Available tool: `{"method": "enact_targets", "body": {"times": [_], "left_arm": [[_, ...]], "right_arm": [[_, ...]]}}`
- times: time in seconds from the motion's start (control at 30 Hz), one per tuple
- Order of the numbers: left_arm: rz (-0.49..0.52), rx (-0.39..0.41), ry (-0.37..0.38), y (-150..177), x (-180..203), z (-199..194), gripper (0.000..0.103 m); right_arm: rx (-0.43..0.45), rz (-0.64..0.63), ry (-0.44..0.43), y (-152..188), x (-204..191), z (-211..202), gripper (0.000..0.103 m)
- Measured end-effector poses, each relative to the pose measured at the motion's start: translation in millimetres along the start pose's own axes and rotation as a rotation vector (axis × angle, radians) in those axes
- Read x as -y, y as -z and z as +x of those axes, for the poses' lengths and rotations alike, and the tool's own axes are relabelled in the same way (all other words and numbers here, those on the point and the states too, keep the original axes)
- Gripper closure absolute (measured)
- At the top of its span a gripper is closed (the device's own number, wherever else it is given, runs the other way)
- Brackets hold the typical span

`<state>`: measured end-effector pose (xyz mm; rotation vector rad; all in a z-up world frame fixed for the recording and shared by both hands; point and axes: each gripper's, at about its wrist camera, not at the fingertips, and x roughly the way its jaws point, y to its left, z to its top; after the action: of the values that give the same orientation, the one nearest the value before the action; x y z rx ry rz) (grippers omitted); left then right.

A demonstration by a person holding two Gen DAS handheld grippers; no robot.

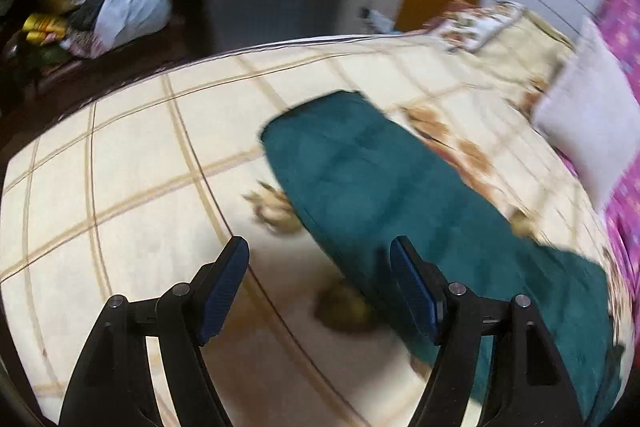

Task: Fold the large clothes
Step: 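Grasp the sleeve cuff nearest the left gripper and lift it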

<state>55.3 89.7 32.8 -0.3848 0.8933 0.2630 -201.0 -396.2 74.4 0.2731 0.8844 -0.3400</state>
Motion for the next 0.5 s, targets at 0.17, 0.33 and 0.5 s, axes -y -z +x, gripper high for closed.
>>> {"method": "enact_targets", "body": {"times": [0.17,0.33,0.5], "left_arm": [[-0.048,0.006,-0.043,-21.0,-8.9,32.9,0.061],[-0.023,0.008,0.0,-30.8,-1.8,47.9,0.099],[-0.058,0.002,0.074,-33.6,-3.4,32.8,0.103]], "right_arm": [[0.002,-0.02,0.0,-2.2,-4.7,-1.9,0.0],[-0.008,-0.03,0.003,-1.1,-7.8,1.0,0.0],[-0.022,-0.03,-0.006,1.3,-9.5,3.9,0.0]]}}
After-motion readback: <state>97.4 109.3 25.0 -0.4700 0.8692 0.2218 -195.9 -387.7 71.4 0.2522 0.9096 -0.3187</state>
